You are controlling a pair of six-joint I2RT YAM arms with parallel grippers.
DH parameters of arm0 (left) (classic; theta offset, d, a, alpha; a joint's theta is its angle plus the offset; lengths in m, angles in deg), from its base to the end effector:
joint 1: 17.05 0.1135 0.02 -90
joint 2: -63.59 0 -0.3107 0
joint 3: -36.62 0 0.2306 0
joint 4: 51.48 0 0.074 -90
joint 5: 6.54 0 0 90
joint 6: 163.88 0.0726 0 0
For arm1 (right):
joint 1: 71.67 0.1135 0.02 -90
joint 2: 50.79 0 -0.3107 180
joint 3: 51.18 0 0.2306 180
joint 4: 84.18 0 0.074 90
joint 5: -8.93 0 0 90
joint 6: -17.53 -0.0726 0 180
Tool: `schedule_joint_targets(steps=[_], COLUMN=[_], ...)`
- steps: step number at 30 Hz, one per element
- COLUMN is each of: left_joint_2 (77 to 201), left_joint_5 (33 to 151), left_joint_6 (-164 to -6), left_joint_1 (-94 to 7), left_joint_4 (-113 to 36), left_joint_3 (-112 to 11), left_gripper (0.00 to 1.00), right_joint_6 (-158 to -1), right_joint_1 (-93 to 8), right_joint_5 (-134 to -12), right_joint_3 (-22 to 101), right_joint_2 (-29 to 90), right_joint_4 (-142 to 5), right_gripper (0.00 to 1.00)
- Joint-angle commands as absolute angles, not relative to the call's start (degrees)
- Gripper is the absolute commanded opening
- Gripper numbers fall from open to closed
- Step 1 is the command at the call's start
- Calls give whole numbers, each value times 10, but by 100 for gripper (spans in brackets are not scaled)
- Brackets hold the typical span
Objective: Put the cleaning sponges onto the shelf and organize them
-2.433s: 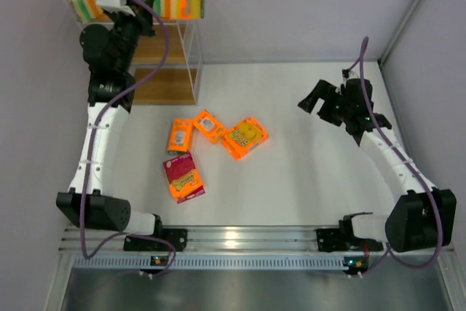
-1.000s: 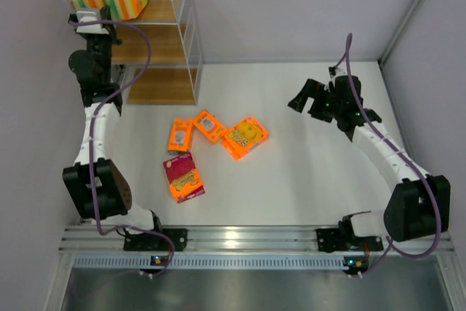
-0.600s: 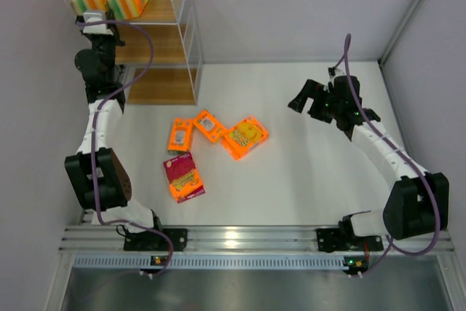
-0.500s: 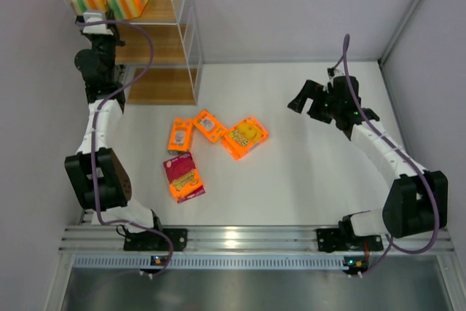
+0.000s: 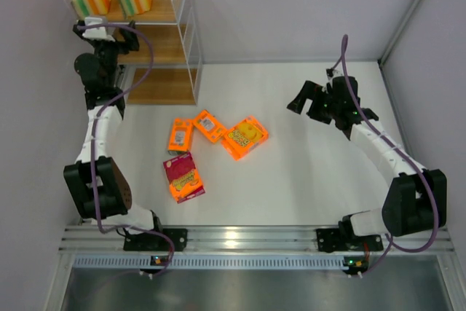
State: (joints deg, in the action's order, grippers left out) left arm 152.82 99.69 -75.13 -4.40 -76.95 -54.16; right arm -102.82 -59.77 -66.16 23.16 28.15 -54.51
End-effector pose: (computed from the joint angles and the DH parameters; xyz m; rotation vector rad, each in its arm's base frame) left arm 0.3697 0.0622 0.4957 0.1200 1.1130 0.0221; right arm 0.2989 0.0821 0.3188 0.2049 2.2228 0.6961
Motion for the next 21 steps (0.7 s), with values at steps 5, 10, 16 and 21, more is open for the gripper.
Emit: schedule_joint_targets(steps=[5,10,16,21], left_joint_2=[1346,1256,1242,1148], left_joint_5=[957,998,944,984], left_joint_6=[-827,-895,-970,-1030], left_joint_1=[-44,-43,-45,-46], left_joint_4=[-689,-459,-33,1], left_joint_3=[-521,-526,-588,-405], left_gripper=[93,86,77,74], right_joint_6=[-1017,-1003,-921,-893], right_joint_1=[-588,-580,-494,-377], right_joint_5=[-636,-599,-628,-726], right_joint_3=[232,223,218,170], right_joint_2=[251,244,215,203], right_joint_4=[-561,-586,-596,-634], right_gripper=[100,99,99,99])
